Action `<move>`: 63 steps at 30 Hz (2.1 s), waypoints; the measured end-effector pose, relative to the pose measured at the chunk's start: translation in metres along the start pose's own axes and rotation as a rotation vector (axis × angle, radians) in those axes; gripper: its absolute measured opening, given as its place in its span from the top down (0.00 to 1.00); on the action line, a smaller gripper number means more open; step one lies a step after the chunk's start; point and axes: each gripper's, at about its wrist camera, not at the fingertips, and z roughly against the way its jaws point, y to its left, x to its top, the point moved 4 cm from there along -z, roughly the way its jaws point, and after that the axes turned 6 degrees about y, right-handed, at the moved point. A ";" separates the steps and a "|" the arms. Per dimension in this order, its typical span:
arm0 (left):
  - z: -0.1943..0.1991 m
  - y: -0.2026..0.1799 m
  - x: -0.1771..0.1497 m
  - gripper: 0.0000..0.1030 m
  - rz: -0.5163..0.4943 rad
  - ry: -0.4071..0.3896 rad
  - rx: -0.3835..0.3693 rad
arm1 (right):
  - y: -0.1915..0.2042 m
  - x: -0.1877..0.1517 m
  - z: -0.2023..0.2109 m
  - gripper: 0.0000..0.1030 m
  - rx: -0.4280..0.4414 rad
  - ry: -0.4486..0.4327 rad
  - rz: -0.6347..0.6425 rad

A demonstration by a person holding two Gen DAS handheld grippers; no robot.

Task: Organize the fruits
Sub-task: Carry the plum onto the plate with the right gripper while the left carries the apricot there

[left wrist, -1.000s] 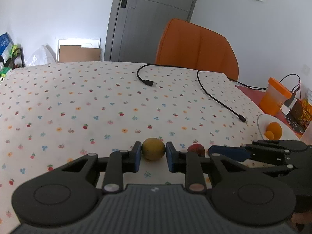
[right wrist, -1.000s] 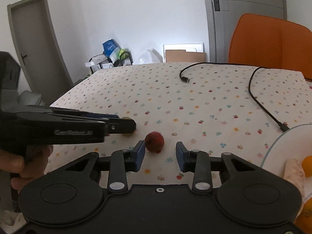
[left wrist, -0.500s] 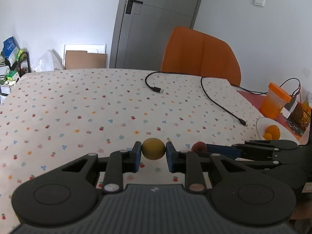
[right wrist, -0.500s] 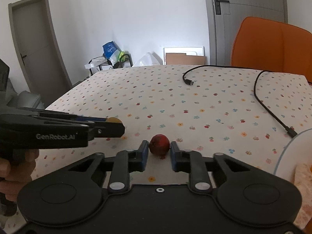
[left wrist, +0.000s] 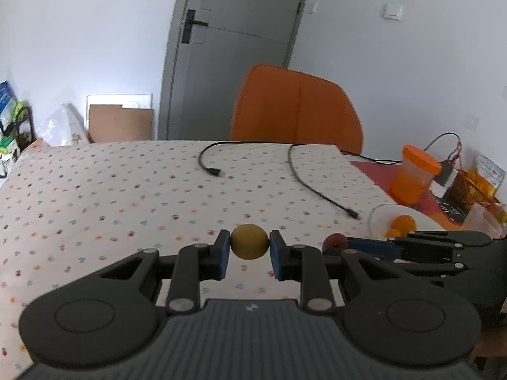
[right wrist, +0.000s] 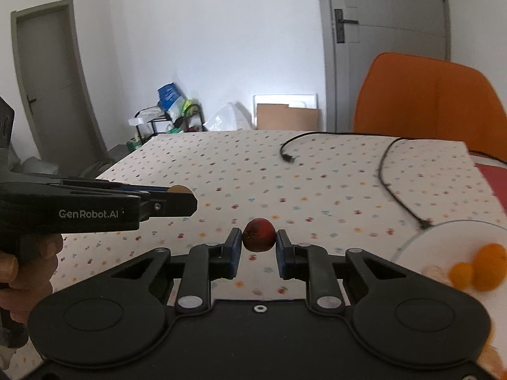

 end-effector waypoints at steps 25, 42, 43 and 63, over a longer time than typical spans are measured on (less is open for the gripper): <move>0.004 -0.109 0.000 0.76 -0.132 -0.021 -0.116 | -0.075 -0.037 0.094 0.79 -0.140 -0.101 -0.136; -0.010 -0.169 -0.008 0.76 -0.222 0.009 -0.164 | -0.123 -0.072 0.127 0.79 -0.215 -0.137 -0.224; -0.011 -0.173 -0.009 0.76 -0.227 0.012 -0.166 | -0.125 -0.074 0.128 0.79 -0.221 -0.138 -0.227; -0.039 -0.227 -0.013 0.73 -0.295 0.036 -0.192 | -0.166 -0.109 0.137 0.73 -0.261 -0.144 -0.317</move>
